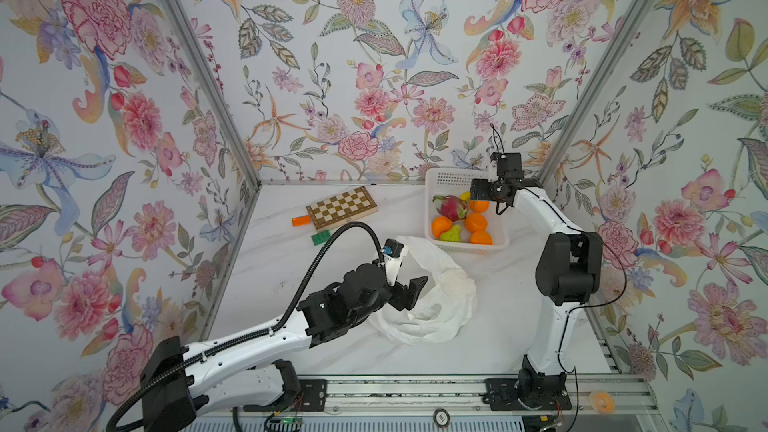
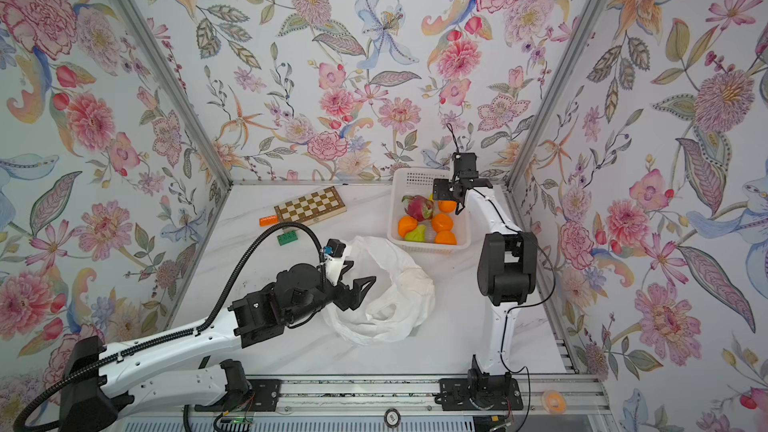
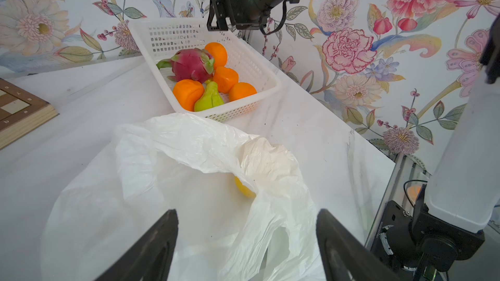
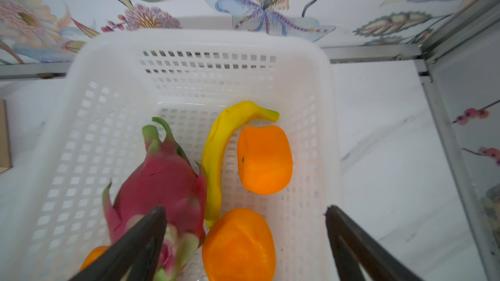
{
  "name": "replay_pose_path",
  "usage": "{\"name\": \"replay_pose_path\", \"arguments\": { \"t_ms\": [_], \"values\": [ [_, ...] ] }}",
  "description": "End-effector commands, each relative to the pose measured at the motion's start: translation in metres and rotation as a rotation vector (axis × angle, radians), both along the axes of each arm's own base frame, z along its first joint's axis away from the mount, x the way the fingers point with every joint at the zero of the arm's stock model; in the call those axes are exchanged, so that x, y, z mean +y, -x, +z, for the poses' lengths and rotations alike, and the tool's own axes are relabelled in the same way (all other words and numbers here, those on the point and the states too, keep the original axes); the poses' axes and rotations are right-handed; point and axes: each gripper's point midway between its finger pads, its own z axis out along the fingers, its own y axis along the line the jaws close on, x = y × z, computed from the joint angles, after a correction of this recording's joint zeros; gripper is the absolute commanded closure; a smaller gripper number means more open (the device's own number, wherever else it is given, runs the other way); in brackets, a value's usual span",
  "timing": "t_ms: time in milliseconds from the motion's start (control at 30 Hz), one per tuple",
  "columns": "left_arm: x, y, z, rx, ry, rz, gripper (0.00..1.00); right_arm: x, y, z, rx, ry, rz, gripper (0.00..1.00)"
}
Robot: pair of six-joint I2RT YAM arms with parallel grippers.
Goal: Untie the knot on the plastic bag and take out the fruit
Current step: 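Carry the orange with the right gripper into the basket and release, then bring the right gripper back to the bag and grasp its rim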
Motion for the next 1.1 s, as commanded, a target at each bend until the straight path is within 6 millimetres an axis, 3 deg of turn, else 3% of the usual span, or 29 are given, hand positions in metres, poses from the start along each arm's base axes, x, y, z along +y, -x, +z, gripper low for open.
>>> {"name": "replay_pose_path", "arguments": {
  "t_ms": [0,133,267,433,633,767,967,1067],
  "values": [
    [-0.003,0.005,0.001,0.023,0.012,-0.007,0.21,0.003,0.021,0.042,-0.050,-0.024,0.008,0.04],
    [-0.006,0.007,0.003,0.026,0.021,-0.016,0.25,0.010,0.050,0.084,-0.094,-0.083,0.034,0.03],
    [-0.010,0.007,-0.003,0.041,0.012,-0.022,0.28,0.024,0.098,0.110,-0.113,-0.193,0.079,0.02],
    [-0.018,0.007,-0.009,0.061,-0.012,-0.041,0.30,0.044,0.164,0.115,-0.076,-0.363,0.097,0.03],
    [-0.026,0.004,-0.021,0.086,-0.036,-0.041,0.33,0.076,0.237,0.094,0.003,-0.441,0.117,0.07],
    [-0.029,-0.001,-0.030,0.095,-0.054,-0.023,0.35,0.092,0.283,0.062,0.106,-0.409,0.123,0.09],
    [-0.027,-0.010,-0.049,0.097,-0.050,0.037,0.38,0.096,0.317,-0.002,0.241,-0.346,0.075,0.07],
    [-0.029,-0.012,-0.059,0.112,-0.070,0.031,0.39,0.117,0.328,-0.018,0.305,-0.338,0.135,0.06]
  ]
}}
